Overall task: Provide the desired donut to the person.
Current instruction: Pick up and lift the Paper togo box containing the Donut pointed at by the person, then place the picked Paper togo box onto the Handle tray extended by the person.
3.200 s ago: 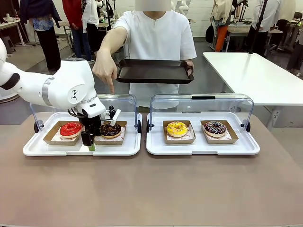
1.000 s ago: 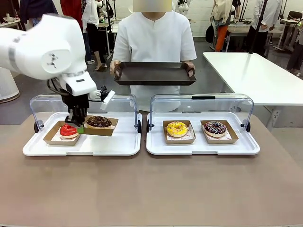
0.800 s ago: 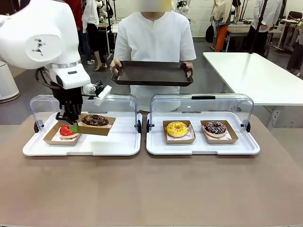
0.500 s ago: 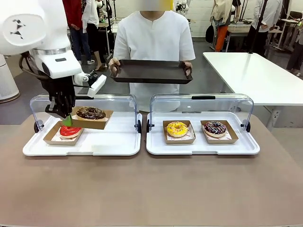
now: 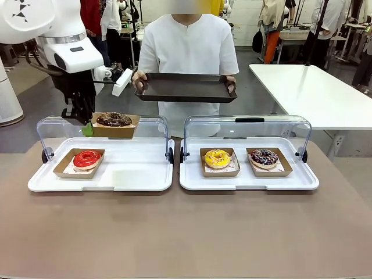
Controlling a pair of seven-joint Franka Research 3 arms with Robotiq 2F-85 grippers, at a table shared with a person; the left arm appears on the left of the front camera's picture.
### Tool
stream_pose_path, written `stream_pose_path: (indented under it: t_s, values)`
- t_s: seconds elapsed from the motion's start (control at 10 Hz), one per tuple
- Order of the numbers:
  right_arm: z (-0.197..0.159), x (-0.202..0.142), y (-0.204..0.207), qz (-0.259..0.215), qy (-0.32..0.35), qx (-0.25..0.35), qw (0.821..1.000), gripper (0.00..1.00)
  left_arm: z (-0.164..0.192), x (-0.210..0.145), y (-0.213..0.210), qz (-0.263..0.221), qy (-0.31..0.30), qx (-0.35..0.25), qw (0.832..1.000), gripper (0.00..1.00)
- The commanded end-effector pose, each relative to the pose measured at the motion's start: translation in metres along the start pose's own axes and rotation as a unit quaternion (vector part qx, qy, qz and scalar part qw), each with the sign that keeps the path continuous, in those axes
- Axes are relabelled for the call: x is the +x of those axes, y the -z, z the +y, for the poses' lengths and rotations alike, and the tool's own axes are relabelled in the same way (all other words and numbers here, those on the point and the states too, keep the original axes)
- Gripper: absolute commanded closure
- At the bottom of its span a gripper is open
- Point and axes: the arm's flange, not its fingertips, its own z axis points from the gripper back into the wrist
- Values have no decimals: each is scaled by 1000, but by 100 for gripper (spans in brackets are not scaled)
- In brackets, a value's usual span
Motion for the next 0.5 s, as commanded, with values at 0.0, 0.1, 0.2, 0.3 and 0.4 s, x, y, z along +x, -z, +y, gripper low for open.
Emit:
stream_pose_path:
  t_s: [0.0, 0.1, 0.2, 0.3, 0.4]
  values:
    - [-1, 2, 0, -15, -6, 7, 1000, 0, 9, -2, 6, -12, -15, 12, 1000, 100]
    - [-1, 2, 0, -15, -6, 7, 1000, 0, 0, 0, 0, 0, 0, 0, 1000, 100]
    - [-1, 2, 0, -15, -6, 7, 1000, 0, 0, 0, 0, 0, 0, 0, 1000, 100]
    - [-1, 2, 0, -15, -6, 7, 1000, 0, 0, 0, 0, 0, 0, 0, 1000, 100]
    - [-1, 2, 0, -15, -6, 7, 1000, 0, 0, 0, 0, 0, 0, 0, 1000, 100]
